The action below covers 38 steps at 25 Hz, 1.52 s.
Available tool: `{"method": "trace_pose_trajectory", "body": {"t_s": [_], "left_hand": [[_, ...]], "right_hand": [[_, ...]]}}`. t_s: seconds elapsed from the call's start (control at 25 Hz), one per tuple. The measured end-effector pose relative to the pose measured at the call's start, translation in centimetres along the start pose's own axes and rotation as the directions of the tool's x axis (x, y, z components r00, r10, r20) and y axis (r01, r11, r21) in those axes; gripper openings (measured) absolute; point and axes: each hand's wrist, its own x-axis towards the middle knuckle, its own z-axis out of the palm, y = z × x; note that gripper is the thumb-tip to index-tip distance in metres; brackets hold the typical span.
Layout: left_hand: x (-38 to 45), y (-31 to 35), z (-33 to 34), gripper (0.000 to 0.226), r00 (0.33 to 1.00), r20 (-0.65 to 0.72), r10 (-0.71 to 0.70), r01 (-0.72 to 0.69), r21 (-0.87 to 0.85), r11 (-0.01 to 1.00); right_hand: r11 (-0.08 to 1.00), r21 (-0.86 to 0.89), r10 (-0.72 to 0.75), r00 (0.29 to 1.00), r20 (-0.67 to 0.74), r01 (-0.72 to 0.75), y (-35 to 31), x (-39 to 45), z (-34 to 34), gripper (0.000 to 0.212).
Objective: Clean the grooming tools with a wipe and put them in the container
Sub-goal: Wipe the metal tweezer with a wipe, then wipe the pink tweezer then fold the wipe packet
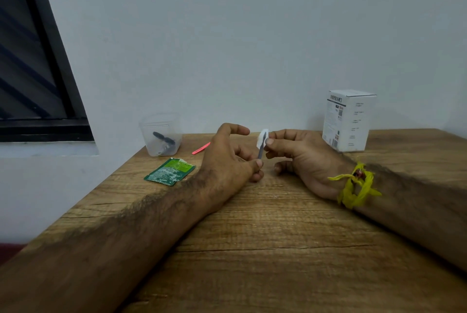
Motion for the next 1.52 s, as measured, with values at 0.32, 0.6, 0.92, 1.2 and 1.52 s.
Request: {"method": "trace_pose_trajectory", "body": {"t_s": [0.32, 0.6, 0.92, 1.2, 1.52], "left_hand": [[0.6, -0.5, -0.1, 0.041, 0.997, -0.059, -0.043, 0.043, 0.001, 0.999], [0.9, -0.3, 0.0, 0.018, 0.995, -0.089, 0.052, -0.029, 0.242, 0.97], [0.9, -0.5, -0.9, 0.022, 0.973, 0.009, 0.229, -0.205, 0.479, 0.854], [3.3, 0.7, -5.9, 0.023, 0.928, -0.125, 0.351, -0.144, 0.749, 0.647], [6.0, 2.9, -14.4, 0.029, 0.769, -0.56, 0.308, 0.227, 0.689, 0.688]], "right_hand": [[0.998, 0.024, -0.049, 0.974, -0.22, 0.056, 0.5, 0.8, -0.1, 0.004], [0.99, -0.12, -0.097, 0.964, -0.247, 0.069, 0.4, 1.0, 0.4, 0.001], [0.873, -0.485, -0.179, 0.898, -0.403, -0.043, 1.3, 4.3, 0.8, 0.017], [0.611, -0.765, -0.408, 0.909, -0.084, 0.203, 1.5, 4.8, 1.7, 0.01], [0.611, -0.75, -0.456, 0.887, -0.073, 0.253, 1.7, 4.8, 2.0, 0.006]]}}
